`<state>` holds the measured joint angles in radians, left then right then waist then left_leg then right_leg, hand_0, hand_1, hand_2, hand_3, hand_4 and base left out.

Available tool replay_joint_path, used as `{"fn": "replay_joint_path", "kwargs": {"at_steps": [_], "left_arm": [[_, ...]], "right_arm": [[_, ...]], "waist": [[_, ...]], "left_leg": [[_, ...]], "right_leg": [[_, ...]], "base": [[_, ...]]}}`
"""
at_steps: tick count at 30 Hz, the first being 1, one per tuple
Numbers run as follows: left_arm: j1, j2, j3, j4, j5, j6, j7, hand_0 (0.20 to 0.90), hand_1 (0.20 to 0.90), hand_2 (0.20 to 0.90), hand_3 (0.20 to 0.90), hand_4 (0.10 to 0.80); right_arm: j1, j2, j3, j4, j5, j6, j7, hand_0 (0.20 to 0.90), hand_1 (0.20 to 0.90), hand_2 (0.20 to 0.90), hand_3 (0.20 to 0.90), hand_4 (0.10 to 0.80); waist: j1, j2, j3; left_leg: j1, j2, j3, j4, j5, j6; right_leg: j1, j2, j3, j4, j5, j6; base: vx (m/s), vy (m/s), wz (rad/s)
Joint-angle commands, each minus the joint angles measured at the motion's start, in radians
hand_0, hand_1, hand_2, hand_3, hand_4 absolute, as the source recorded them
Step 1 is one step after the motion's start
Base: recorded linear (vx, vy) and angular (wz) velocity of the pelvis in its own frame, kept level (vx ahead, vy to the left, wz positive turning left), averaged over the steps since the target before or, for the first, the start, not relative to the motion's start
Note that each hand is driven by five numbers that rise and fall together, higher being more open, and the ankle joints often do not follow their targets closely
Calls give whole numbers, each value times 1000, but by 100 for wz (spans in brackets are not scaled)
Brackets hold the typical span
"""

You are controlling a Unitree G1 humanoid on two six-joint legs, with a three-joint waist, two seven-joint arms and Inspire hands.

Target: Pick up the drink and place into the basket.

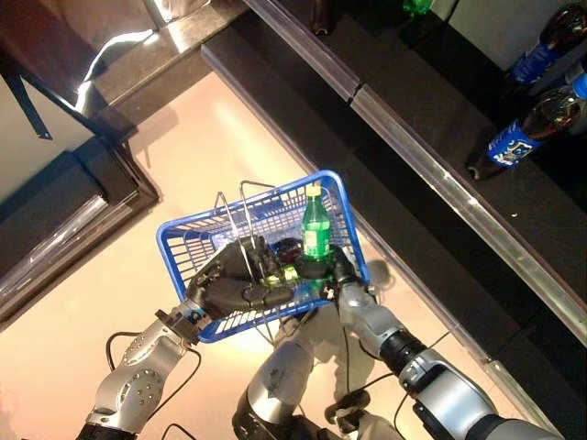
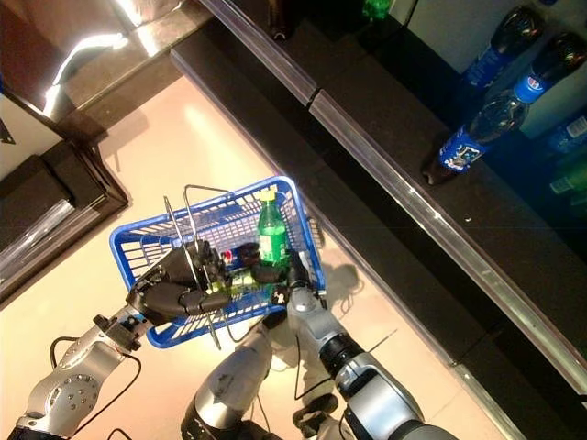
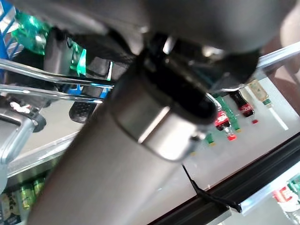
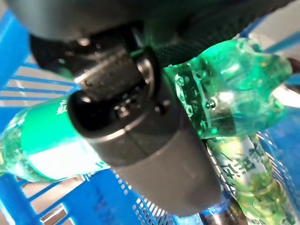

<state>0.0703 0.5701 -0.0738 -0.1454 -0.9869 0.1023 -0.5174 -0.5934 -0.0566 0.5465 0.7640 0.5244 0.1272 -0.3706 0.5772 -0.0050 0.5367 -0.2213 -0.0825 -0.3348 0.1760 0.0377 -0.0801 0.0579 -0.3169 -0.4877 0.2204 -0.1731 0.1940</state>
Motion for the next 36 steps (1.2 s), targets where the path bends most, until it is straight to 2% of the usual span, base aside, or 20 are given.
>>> {"fn": "replay_joint_path", "kwargs": {"at_steps": [1,5,12,20,30,31,32,33,35,36], "left_arm": [[-209,-57,25,-456,-102,-206,-259,300,300,300,200,100],[-249,-53,-11,-476,-85,-170,-273,300,300,300,200,100],[-289,-30,-45,-486,-31,-166,-261,300,300,300,200,100],[-280,2,-20,-495,-69,-174,-261,300,300,300,200,100],[-273,32,15,-499,-129,-156,-272,300,300,300,200,100],[-274,35,17,-500,-134,-155,-270,300,300,300,200,100],[-272,36,18,-501,-136,-157,-271,300,300,300,200,100],[-269,36,21,-499,-137,-158,-274,300,300,300,200,100],[-261,40,26,-500,-135,-168,-277,300,300,300,200,100],[-259,41,28,-499,-134,-169,-276,300,300,300,200,100]], "right_arm": [[-78,126,52,-64,33,-112,58,300,300,300,200,100],[-105,145,47,-19,92,-121,98,300,300,300,200,100],[-148,162,30,24,239,-78,182,300,300,300,200,100],[-157,193,-62,99,589,-53,288,300,300,300,200,100],[-216,175,-202,150,859,-80,283,307,307,307,208,108],[-223,174,-210,152,876,-80,282,333,333,333,238,138],[-228,171,-217,149,890,-78,281,498,498,498,431,331],[-230,168,-221,146,897,-75,285,766,766,766,744,644],[-231,158,-227,132,902,-78,297,900,900,900,900,800],[-234,155,-230,131,894,-79,298,900,900,900,900,800]], "waist": [[-8,30,-136],[-7,29,-125],[-6,33,-116],[12,39,-103],[29,37,-98],[30,37,-97],[31,37,-97],[30,37,-95],[30,38,-91],[30,39,-90]], "left_leg": [[-33,-18,-4,46,2,46],[-40,-21,-4,45,6,49],[-48,-25,-3,39,14,55],[-58,-29,-4,44,15,60],[-66,-31,-7,42,16,66],[-67,-31,-6,42,16,67],[-68,-31,-5,42,16,67],[-67,-31,-5,41,16,68],[-69,-30,-3,39,16,70],[-70,-31,-2,39,17,71]], "right_leg": [[28,19,-13,-1,104,-91],[19,16,-13,1,112,-86],[6,12,-11,5,120,-83],[-3,1,-28,24,120,-77],[-15,-6,-46,41,121,-72],[-17,-7,-48,42,122,-71],[-19,-8,-47,43,122,-70],[-21,-7,-47,43,122,-70],[-30,-11,-48,49,125,-69],[-33,-14,-49,54,126,-68]], "base": [[0,0,0],[0,0,0],[0,0,0],[4,1,1],[8,-6,6],[0,0,0],[0,0,0],[0,0,0],[0,0,0],[0,0,0]]}}
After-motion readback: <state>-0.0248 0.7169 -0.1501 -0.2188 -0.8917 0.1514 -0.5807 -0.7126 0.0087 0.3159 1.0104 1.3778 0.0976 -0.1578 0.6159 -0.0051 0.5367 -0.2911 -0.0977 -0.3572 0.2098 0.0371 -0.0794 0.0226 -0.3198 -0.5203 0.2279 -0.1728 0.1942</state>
